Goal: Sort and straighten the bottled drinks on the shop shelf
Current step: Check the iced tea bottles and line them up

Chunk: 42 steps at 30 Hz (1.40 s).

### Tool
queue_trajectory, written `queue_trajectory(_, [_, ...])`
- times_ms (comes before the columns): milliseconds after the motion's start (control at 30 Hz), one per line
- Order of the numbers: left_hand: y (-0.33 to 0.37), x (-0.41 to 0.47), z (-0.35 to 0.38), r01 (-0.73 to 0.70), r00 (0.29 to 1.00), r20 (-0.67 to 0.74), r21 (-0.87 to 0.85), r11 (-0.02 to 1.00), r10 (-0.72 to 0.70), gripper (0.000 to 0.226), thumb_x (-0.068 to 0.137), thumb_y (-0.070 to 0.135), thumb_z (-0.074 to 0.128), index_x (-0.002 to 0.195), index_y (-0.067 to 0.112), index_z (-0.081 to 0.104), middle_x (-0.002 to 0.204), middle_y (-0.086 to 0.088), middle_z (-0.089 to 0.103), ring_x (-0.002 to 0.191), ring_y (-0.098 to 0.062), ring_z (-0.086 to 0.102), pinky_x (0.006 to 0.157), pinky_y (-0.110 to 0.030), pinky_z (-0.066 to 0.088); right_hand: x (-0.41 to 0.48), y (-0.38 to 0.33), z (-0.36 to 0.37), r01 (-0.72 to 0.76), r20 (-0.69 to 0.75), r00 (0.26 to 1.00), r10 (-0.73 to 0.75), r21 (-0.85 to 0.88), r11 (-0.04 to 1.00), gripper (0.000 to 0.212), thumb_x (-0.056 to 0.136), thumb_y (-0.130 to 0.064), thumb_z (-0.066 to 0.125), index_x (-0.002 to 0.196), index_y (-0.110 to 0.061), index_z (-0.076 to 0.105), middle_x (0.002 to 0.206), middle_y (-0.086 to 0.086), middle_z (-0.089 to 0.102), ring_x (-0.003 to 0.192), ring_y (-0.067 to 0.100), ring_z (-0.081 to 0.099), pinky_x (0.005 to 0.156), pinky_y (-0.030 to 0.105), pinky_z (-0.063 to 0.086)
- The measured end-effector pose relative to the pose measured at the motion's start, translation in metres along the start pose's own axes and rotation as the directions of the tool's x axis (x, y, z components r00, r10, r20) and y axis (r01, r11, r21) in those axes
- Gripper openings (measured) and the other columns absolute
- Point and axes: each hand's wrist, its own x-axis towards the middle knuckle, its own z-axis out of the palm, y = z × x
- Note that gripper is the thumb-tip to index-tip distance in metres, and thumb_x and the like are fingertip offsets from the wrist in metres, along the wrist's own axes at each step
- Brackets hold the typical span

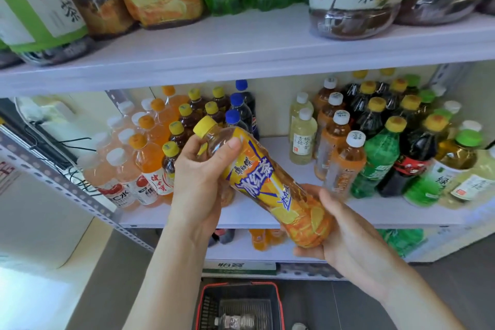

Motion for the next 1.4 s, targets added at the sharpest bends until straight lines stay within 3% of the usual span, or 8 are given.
queue_trajectory(200, [0.000, -0.003, 0.004, 0.017, 0.999, -0.048, 0.039, 0.999, -0.015, 0.071, 0.065, 0.030, 0.084, 0.127, 0.012, 0.053, 0.110, -0.014, 0.072, 0.096, -0.034, 0.071, 0.085, -0.055, 0.057, -0.011, 0.010, -0.007, 0.226, -0.050, 0.972, -0.231, -0.091, 0.970, 0.057, 0.063, -0.007, 0.088, 0.108, -0.031, 0.063, 0.109, 0.008, 0.071, 0.094, 0.027, 0.069, 0.074, 0.034, 0.059])
queue_trajectory(433, [-0.002, -0.002, -0.002, 0.131, 0.970, 0.220, -0.102, 0.986, -0.106, 0.072, 0.065, 0.008, 0.078, 0.130, 0.008, 0.048, 0.111, -0.017, 0.066, 0.098, -0.038, 0.065, 0.078, -0.052, 0.056, -0.012, 0.008, -0.012, 0.053, -0.082, 0.996, -0.044, 0.105, 0.993, 0.044, 0.075, -0.038, 0.066, 0.109, -0.011, 0.071, 0.108, 0.029, 0.068, 0.074, 0.037, 0.073, 0.045, 0.025, 0.056])
queue_trajectory(533, [-0.006, -0.002, 0.004, 0.066, 0.980, 0.188, -0.041, 0.997, -0.057, 0.067, 0.062, 0.013, 0.081, 0.122, 0.012, 0.050, 0.107, -0.015, 0.071, 0.094, -0.036, 0.070, 0.077, -0.051, 0.058, -0.008, 0.008, -0.017, -0.056, -0.052, 0.997, 0.060, 0.073, 0.996, 0.053, 0.080, -0.053, 0.055, 0.101, -0.010, 0.076, 0.107, 0.033, 0.067, 0.058, 0.029, 0.070, 0.044, 0.026, 0.056])
queue_trajectory(633, [-0.009, -0.002, 0.012, -0.016, 0.994, 0.113, 0.057, 0.998, 0.009, 0.062, 0.060, 0.021, 0.086, 0.113, 0.019, 0.055, 0.105, -0.015, 0.073, 0.094, -0.036, 0.071, 0.083, -0.056, 0.056, -0.005, 0.005, -0.024, -0.121, -0.039, 0.992, 0.120, -0.007, 0.993, 0.059, 0.080, -0.061, 0.048, 0.099, -0.013, 0.077, 0.108, 0.031, 0.068, 0.072, 0.034, 0.073, 0.049, 0.030, 0.058])
queue_trajectory(833, [-0.011, -0.003, 0.022, -0.090, 0.992, 0.100, 0.182, 0.979, 0.072, 0.068, 0.064, 0.020, 0.089, 0.122, 0.023, 0.054, 0.106, -0.012, 0.073, 0.093, -0.035, 0.072, 0.080, -0.051, 0.059, -0.002, 0.008, -0.032, 0.104, -0.093, 0.990, -0.106, -0.020, 0.994, 0.057, 0.071, -0.036, 0.073, 0.126, -0.027, 0.058, 0.113, 0.018, 0.069, 0.099, 0.040, 0.068, 0.069, 0.034, 0.058])
queue_trajectory(967, [-0.008, 0.000, 0.023, -0.064, 0.992, 0.123, 0.264, 0.963, 0.032, 0.058, 0.069, 0.031, 0.086, 0.116, 0.026, 0.053, 0.109, -0.013, 0.071, 0.099, -0.036, 0.070, 0.082, -0.054, 0.058, -0.001, 0.011, -0.034, 0.251, -0.196, 0.944, -0.265, -0.091, 0.964, 0.062, 0.061, -0.014, 0.082, 0.113, -0.038, 0.059, 0.110, 0.008, 0.068, 0.094, 0.038, 0.069, 0.070, 0.028, 0.057])
queue_trajectory(1133, [-0.003, 0.006, 0.014, 0.075, 0.977, 0.179, 0.209, 0.975, -0.114, 0.036, 0.078, 0.038, 0.073, 0.110, 0.026, 0.058, 0.106, -0.005, 0.072, 0.097, -0.025, 0.070, 0.073, -0.043, 0.060, -0.004, 0.011, -0.040, 0.237, -0.216, 0.945, -0.247, -0.073, 0.969, 0.055, 0.069, -0.019, 0.078, 0.120, -0.030, 0.061, 0.108, 0.022, 0.068, 0.083, 0.042, 0.070, 0.066, 0.028, 0.058])
queue_trajectory(1400, [-0.008, 0.011, 0.007, 0.136, 0.950, 0.269, 0.092, 0.986, -0.156, 0.061, 0.074, 0.009, 0.072, 0.130, 0.017, 0.050, 0.109, -0.012, 0.070, 0.095, -0.031, 0.069, 0.076, -0.045, 0.057, -0.004, 0.008, -0.044, 0.177, -0.169, 0.965, -0.199, -0.138, 0.974, 0.041, 0.076, -0.038, 0.073, 0.115, -0.029, 0.066, 0.082, 0.019, 0.069, 0.062, 0.029, 0.065, 0.055, 0.027, 0.056])
